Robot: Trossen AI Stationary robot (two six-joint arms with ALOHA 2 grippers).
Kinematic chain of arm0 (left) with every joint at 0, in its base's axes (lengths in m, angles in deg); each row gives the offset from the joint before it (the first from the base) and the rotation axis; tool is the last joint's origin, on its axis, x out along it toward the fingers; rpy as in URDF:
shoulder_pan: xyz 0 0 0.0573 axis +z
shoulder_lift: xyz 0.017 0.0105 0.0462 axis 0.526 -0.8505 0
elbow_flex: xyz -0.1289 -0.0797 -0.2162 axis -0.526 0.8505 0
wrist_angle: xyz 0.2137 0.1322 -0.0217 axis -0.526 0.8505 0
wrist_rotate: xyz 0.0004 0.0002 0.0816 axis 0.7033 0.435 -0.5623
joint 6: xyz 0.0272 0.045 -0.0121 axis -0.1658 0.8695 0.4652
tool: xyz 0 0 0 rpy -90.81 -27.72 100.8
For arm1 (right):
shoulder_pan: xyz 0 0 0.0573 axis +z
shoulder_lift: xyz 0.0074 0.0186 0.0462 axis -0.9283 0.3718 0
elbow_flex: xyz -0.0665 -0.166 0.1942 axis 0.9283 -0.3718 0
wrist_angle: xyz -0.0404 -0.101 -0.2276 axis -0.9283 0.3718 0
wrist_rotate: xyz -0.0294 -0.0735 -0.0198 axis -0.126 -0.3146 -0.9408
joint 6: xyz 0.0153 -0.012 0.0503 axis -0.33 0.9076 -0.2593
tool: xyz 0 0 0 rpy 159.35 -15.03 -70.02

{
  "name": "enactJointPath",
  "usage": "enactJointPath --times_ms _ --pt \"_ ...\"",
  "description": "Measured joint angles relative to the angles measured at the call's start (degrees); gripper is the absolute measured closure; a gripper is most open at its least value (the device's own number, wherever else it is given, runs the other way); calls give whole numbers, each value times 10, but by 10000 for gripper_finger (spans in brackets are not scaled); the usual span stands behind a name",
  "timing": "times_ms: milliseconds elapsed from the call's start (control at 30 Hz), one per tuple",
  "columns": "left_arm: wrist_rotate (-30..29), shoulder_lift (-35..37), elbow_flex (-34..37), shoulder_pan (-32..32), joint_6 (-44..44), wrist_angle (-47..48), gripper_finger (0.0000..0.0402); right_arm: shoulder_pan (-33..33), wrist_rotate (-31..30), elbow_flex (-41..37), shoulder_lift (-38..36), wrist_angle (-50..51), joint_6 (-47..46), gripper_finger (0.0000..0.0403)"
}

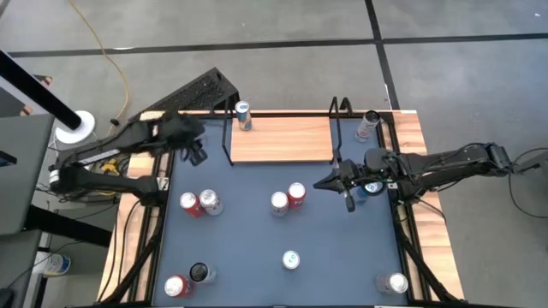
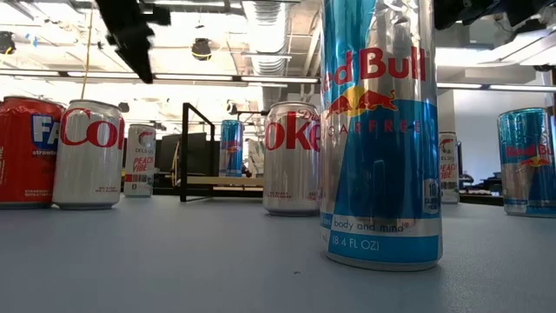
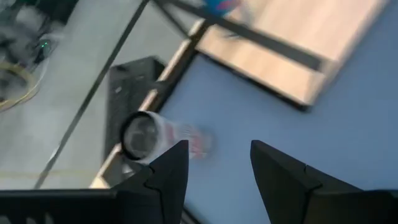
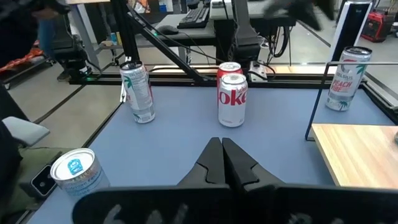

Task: Place canned beverage on shelf
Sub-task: Put the top left white-pink soda can on the shelf

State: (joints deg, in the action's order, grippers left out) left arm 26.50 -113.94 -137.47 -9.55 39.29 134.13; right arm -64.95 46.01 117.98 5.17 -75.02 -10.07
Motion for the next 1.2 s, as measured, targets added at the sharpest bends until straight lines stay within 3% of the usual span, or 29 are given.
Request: enactJointPath --times_ms 233,400,500,700,933,1200 --pt "76 -86 -25 197 139 -50 239 0 0 0 0 9 1 403" --pt "201 -104 -91 304 133 -53 238 1 0 0 0 37 -1 403" --pt "213 -121 -115 344 111 -33 226 -4 0 0 0 44 0 403" --pt "214 -173 -119 374 114 39 156 -16 0 0 0 42 13 403" --pt "214 -214 -119 373 138 21 66 -26 0 0 0 42 11 403" --pt "257 -215 -118 373 137 -3 40 -26 0 0 0 43 10 403"
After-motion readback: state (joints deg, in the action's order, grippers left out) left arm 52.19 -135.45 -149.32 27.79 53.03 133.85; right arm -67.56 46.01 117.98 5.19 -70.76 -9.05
